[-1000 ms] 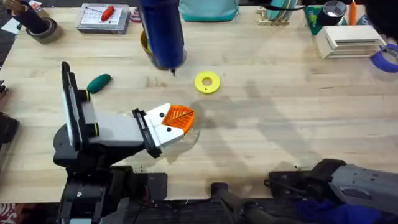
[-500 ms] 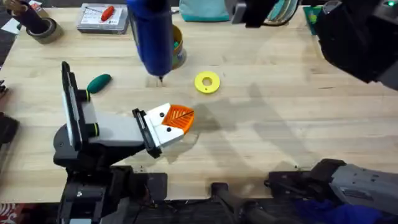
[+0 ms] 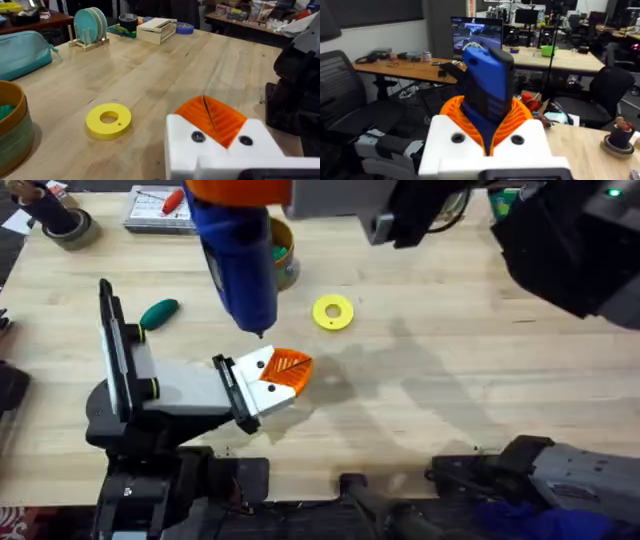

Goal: Pick up the gripper from the table and insert it into the empty holder that is missing its gripper. Then pick up a screw, insert it into the mounting hole, and use the screwdriver to tighten it. Finally, clean up the table by picking up the vegetable and placing it into the bucket.

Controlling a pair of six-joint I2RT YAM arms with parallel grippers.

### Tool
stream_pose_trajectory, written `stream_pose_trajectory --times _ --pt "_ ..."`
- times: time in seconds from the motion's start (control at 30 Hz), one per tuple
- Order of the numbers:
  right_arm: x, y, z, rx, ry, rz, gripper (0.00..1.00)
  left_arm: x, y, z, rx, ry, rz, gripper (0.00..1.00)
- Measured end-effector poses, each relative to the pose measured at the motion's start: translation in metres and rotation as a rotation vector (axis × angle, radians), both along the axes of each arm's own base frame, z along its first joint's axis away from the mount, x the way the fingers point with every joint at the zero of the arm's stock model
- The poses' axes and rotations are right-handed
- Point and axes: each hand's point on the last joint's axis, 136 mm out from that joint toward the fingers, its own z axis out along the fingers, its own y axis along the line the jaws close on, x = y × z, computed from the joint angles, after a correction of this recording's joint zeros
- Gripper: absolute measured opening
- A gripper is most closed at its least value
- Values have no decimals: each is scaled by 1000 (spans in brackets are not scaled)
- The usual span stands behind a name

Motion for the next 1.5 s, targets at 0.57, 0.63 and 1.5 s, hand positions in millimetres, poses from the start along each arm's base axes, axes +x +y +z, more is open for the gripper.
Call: stream_pose_trajectory --times 0.57,0.63,1.5 --pt "12 15 -26 -51 47 22 26 0 0 0 0 0 0 4" --pt "13 18 -31 -59 52 27 26 0 0 0 0 0 0 4" --pt "2 27 -46 -69 -1 66 26 0 0 0 0 0 0 4"
